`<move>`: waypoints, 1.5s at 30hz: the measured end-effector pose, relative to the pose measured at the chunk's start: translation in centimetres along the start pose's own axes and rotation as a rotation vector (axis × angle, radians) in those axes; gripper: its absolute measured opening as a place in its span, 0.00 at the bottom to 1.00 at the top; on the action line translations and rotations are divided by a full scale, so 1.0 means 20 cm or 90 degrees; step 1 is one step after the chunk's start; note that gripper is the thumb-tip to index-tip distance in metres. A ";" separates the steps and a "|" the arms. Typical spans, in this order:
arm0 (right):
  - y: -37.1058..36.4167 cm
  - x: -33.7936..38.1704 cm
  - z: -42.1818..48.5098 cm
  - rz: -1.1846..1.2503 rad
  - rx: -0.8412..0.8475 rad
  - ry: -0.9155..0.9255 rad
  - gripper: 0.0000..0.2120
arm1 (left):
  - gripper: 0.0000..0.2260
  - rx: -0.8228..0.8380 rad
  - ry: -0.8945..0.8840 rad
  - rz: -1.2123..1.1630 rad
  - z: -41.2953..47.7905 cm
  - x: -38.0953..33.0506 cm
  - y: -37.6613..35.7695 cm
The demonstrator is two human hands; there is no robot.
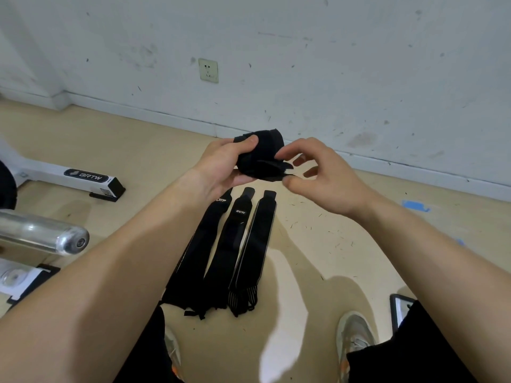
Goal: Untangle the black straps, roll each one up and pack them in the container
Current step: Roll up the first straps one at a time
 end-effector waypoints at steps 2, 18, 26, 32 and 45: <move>0.00 0.00 0.00 -0.027 -0.010 0.010 0.16 | 0.11 0.004 0.002 0.003 0.01 0.01 0.00; -0.03 0.13 0.02 -0.290 -0.024 0.178 0.04 | 0.18 -0.030 0.022 0.031 0.01 0.11 -0.02; 0.07 0.10 0.04 -0.310 -0.117 0.151 0.03 | 0.15 0.038 0.075 -0.009 -0.03 0.21 -0.14; 0.10 0.05 0.05 -0.218 -0.159 0.125 0.03 | 0.12 0.093 0.098 -0.022 -0.08 0.20 -0.20; 0.11 -0.03 0.10 -0.074 -0.225 0.023 0.05 | 0.16 0.134 0.107 -0.100 -0.16 0.17 -0.25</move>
Point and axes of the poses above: each hand's wrist, its own z-axis towards the middle knuckle, its own y-axis out of the back of the hand, x = y × z, the point moved 9 cm from there along z, towards the middle knuckle, and after that the axes turned 2 degrees about x, right-handed, at the moved point
